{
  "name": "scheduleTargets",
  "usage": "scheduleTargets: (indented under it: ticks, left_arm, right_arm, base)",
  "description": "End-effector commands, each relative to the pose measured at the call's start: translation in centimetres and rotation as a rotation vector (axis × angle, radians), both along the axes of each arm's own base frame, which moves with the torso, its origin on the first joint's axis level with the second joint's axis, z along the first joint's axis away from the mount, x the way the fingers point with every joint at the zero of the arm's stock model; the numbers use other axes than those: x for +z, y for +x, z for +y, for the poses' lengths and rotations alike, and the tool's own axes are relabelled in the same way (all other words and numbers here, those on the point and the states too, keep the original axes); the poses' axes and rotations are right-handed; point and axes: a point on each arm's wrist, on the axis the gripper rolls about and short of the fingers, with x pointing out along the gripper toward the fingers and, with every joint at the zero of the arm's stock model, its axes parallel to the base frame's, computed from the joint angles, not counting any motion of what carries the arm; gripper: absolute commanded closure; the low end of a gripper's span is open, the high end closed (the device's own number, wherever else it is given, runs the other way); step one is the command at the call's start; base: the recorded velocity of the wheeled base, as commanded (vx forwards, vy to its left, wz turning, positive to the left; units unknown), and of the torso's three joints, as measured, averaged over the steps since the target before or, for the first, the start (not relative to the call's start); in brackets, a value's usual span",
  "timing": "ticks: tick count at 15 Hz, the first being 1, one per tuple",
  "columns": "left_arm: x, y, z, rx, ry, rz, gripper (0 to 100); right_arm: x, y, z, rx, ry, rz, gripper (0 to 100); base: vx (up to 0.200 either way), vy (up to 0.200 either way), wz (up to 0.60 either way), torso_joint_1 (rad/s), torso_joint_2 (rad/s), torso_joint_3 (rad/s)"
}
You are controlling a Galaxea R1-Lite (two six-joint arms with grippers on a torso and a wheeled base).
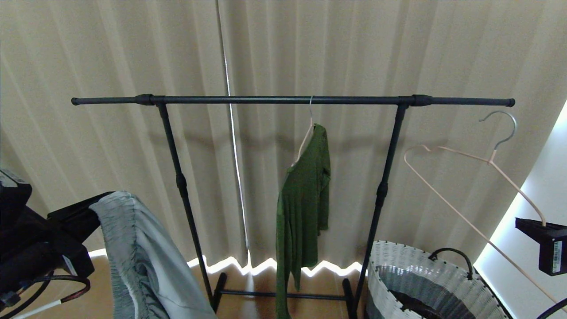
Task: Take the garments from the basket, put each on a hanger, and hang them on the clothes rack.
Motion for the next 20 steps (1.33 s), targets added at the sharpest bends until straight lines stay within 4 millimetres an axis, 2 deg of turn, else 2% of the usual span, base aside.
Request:
scheduleTargets:
  ticks: [1,9,16,18,20]
  left_arm:
    - [0.0,0.0,0.0,-0.001,0.000,0.001,100]
    - [0.0,0.0,0.0,0.001,0.000,0.001,100]
    - [-1.3,-0.4,0.1,0.004,-0.011,0.056,100]
    - [-1.1,-0.4,0.2,0.022,-0.009,0.044,100]
    - [-0.3,0.2,0.8,0.071,-0.013,0.029,100]
  right_arm:
    - [-0.1,0.1,0.0,0.003,0.000,0.005,100]
    - [0.0,0.1,0.0,0.002,0.001,0.003,100]
    - [0.8,-0.3,0.1,-0.001,0.051,-0.084,100]
    - [1.2,-0.8,0.8,0.055,0.059,-0.110,100]
    - [2.0,-2.2,2.1,0.168,0.081,-0.166,100]
  base:
    - [0.000,0.200,0.00,0.007,0.01,-0.002]
    - [0.000,0.200,0.00,0.005,0.00,0.003]
    - [0.000,0.000,0.00,0.000,0.00,0.000]
    - [0.000,0.000,0.00,0.000,0.00,0.000]
    - [0.000,0.000,0.00,0.000,0.00,0.000]
